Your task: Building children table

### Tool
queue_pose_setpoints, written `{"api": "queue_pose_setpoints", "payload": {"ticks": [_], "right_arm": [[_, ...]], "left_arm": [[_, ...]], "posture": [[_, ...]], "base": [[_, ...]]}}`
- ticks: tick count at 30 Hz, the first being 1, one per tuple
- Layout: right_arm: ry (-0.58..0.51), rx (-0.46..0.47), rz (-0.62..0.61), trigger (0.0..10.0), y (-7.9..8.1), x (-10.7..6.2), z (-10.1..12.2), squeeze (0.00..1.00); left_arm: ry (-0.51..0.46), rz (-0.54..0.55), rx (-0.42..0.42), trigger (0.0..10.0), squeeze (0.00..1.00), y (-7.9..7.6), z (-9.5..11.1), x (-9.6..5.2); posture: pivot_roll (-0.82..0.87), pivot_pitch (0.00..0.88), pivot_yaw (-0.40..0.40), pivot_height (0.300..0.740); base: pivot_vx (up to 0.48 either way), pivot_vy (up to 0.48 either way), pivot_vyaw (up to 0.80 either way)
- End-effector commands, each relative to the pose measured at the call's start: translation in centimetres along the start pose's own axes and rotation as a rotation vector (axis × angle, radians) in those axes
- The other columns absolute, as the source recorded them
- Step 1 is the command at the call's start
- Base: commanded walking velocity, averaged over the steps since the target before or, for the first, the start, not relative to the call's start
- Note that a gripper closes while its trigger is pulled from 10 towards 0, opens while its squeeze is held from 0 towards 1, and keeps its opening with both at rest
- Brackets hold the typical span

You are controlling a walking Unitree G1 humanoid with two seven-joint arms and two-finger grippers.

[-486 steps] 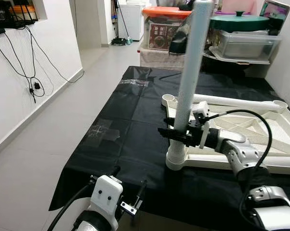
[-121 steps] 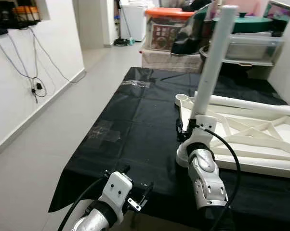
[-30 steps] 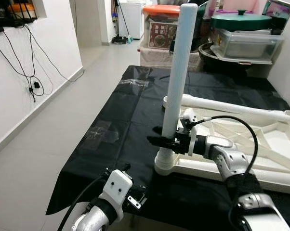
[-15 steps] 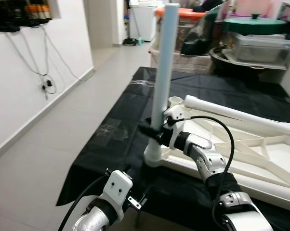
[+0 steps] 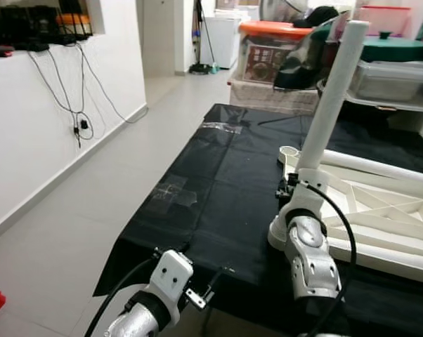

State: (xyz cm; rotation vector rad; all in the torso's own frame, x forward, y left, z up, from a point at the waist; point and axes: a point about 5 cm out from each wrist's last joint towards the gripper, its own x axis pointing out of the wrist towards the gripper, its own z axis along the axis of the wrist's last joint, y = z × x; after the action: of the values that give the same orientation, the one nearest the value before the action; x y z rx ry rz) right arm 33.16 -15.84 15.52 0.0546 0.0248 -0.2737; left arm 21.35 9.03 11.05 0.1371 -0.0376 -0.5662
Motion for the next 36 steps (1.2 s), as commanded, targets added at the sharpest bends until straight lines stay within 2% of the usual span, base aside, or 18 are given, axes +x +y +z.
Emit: {"api": "queue_pose_setpoints", "payload": {"ticks": [1, 3, 4, 5, 6, 8, 9, 11, 14, 16, 21, 23, 24, 25, 33, 34, 35, 36], "right_arm": [[0.066, 0.027, -0.023, 0.0, 0.3, -0.6, -1.5, 0.00], [0.066, 0.027, -0.023, 0.0, 0.3, -0.6, -1.5, 0.00], [0.036, 0.082, 0.103, 10.0, 2.1, -0.9, -1.4, 1.00], [0.036, 0.082, 0.103, 10.0, 2.1, -0.9, -1.4, 1.00], [-0.018, 0.099, 0.199, 10.0, 2.9, -0.8, -1.1, 1.00], [-0.018, 0.099, 0.199, 10.0, 2.9, -0.8, -1.1, 1.00], [-0.029, 0.139, 0.292, 10.0, 3.4, -0.6, -1.0, 0.00], [-0.104, 0.097, 0.474, 10.0, 2.3, 0.9, -0.1, 0.00], [-0.087, 0.107, 0.578, 10.0, 2.1, 1.4, 0.3, 0.00], [-0.013, 0.086, 0.851, 10.0, 1.8, 1.7, 0.6, 0.00], [0.050, 0.062, 1.024, 10.0, 1.5, 1.5, 0.7, 0.00], [0.132, -0.009, 1.346, 10.0, 2.0, 0.7, 1.0, 0.00], [0.132, -0.009, 1.346, 10.0, 2.0, 0.7, 1.0, 0.00], [0.167, -0.042, 1.468, 10.0, 2.5, 0.5, 1.0, 0.00], [0.185, -0.028, 1.633, 10.0, 4.5, 0.5, 1.4, 0.00], [0.178, -0.010, 1.638, 1.1, 5.1, 0.5, 1.4, 0.00], [0.178, -0.010, 1.638, 1.1, 5.1, 0.5, 1.4, 0.00], [0.163, -0.009, 1.649, 0.0, 5.6, 0.3, 1.4, 0.00]], "left_arm": [[0.006, -0.005, 0.002, 10.0, 0.00, -0.1, -0.3, -0.1], [0.006, -0.005, 0.002, 10.0, 0.00, -0.1, -0.3, -0.1], [0.006, -0.004, 0.002, 10.0, 0.00, -0.1, -0.3, -0.1], [0.006, -0.004, 0.002, 10.0, 0.00, -0.1, -0.3, -0.1], [0.006, -0.005, 0.002, 10.0, 0.00, -0.1, -0.3, -0.1], [0.006, -0.005, 0.002, 10.0, 0.00, -0.1, -0.3, -0.1], [0.006, -0.006, 0.001, 10.0, 0.00, -0.1, -0.3, -0.1], [0.005, -0.009, 0.000, 10.0, 0.00, -0.2, -0.3, -0.1], [0.005, -0.009, 0.000, 10.0, 0.00, -0.1, -0.3, 0.0], [0.005, -0.008, 0.001, 10.0, 0.00, -0.1, -0.3, 0.0], [0.004, -0.006, 0.003, 10.0, 0.00, 0.0, -0.3, 0.1], [0.003, -0.003, 0.007, 10.0, 0.00, 0.0, -0.2, 0.1], [0.003, -0.003, 0.007, 10.0, 0.00, 0.0, -0.2, 0.1], [0.003, -0.002, 0.009, 10.0, 0.00, 0.0, -0.2, 0.1], [0.003, 0.001, 0.015, 10.0, 0.00, 0.1, -0.2, 0.0], [0.004, 0.000, 0.016, 10.0, 0.00, 0.1, -0.2, -0.1], [0.004, 0.000, 0.016, 10.0, 0.00, 0.1, -0.2, -0.1], [0.005, 0.001, 0.019, 10.0, 0.00, 0.1, -0.2, -0.1]], "posture": [[0.16, 0.000, -0.053, 0.740], [0.16, 0.000, -0.053, 0.740], [0.15, 0.000, -0.054, 0.740], [0.15, 0.000, -0.054, 0.740], [0.15, 0.000, -0.053, 0.740], [0.15, 0.000, -0.053, 0.740], [0.15, 0.000, -0.053, 0.740], [0.15, 0.000, -0.052, 0.740], [0.15, 0.000, -0.053, 0.740], [0.15, 0.000, -0.052, 0.740], [0.16, 0.000, -0.055, 0.740], [0.16, 0.000, -0.055, 0.740], [0.16, 0.000, -0.055, 0.740], [0.17, 0.000, -0.059, 0.740], [0.19, 0.000, -0.070, 0.740], [0.20, 0.000, -0.069, 0.740], [0.20, 0.000, -0.069, 0.740], [0.20, 0.000, -0.070, 0.740]], "base": [[0.000, 0.000, 0.00], [0.000, 0.000, 0.00], [0.000, 0.000, 0.00], [0.000, 0.000, 0.00], [0.000, 0.000, 0.00], [0.000, 0.000, 0.00], [0.000, 0.000, 0.00], [0.000, 0.000, 0.00], [0.000, 0.000, 0.00], [0.000, 0.000, 0.00], [0.000, 0.000, 0.00], [0.000, 0.000, 0.00], [0.000, 0.000, 0.00], [0.000, 0.000, 0.00], [0.000, 0.000, 0.00], [0.000, 0.000, 0.00], [0.000, 0.000, 0.00], [0.000, 0.000, 0.00]]}}
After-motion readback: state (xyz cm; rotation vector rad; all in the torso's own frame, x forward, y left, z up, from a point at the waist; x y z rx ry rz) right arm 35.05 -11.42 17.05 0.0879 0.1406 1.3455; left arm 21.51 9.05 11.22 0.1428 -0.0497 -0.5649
